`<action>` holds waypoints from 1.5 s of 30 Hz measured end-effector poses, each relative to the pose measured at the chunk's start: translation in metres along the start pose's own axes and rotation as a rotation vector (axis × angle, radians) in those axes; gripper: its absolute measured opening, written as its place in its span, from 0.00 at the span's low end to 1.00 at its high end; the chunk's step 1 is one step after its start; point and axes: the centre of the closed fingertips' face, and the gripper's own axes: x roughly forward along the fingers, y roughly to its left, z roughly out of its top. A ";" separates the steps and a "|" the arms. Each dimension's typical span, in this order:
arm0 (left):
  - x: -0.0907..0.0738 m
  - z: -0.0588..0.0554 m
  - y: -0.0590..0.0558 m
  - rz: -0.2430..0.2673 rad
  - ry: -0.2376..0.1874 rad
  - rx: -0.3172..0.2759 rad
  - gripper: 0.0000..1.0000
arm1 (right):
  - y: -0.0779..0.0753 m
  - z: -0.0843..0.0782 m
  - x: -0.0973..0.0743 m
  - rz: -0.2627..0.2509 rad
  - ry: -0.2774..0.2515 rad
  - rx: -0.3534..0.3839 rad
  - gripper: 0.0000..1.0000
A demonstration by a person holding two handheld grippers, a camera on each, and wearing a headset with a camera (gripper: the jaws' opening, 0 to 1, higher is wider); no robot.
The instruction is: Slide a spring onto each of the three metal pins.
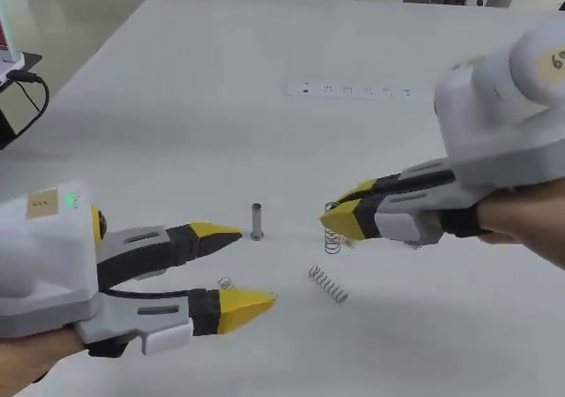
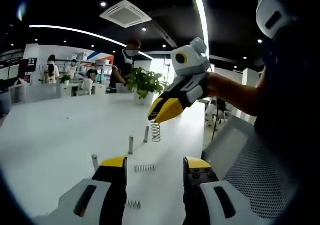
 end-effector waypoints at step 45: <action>0.022 0.033 -0.001 -0.085 -0.019 0.070 0.04 | 0.037 0.042 0.009 0.119 -0.109 0.007 0.08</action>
